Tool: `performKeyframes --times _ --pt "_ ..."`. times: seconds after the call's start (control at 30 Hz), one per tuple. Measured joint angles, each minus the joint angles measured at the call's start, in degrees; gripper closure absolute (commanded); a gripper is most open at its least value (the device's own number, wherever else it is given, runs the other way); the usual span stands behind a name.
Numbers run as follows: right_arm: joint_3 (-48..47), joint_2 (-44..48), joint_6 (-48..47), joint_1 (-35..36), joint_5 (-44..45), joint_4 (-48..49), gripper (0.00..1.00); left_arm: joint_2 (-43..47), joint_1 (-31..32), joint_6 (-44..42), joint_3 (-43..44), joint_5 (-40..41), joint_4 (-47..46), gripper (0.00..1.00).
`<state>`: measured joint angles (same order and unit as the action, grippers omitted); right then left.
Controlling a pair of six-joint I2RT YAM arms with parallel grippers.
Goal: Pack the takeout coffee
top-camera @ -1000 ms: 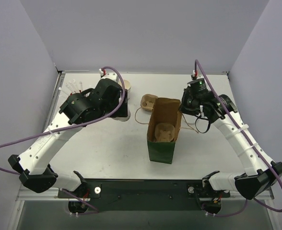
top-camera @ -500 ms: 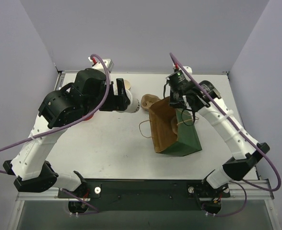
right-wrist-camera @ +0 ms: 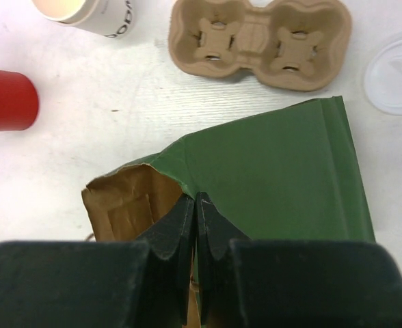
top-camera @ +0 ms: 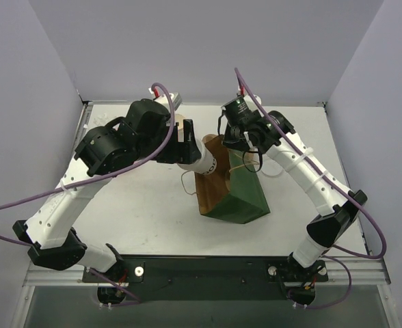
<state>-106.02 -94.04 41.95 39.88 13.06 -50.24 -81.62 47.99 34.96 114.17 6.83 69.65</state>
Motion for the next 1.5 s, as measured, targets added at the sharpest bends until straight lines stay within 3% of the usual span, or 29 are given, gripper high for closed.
performKeyframes --times 0.7,0.93,1.5 --pt "8.79 7.21 26.91 0.83 -2.73 10.16 1.0 -7.93 0.35 -1.25 -0.2 -0.42 0.68 0.59" --pt "18.75 14.32 33.73 0.81 -3.98 15.06 1.0 -8.61 0.35 -3.32 2.97 1.33 2.8 0.59" --pt "28.79 15.1 42.14 0.74 -4.48 21.66 0.99 -11.23 1.95 -5.86 -1.68 2.36 4.7 0.6"
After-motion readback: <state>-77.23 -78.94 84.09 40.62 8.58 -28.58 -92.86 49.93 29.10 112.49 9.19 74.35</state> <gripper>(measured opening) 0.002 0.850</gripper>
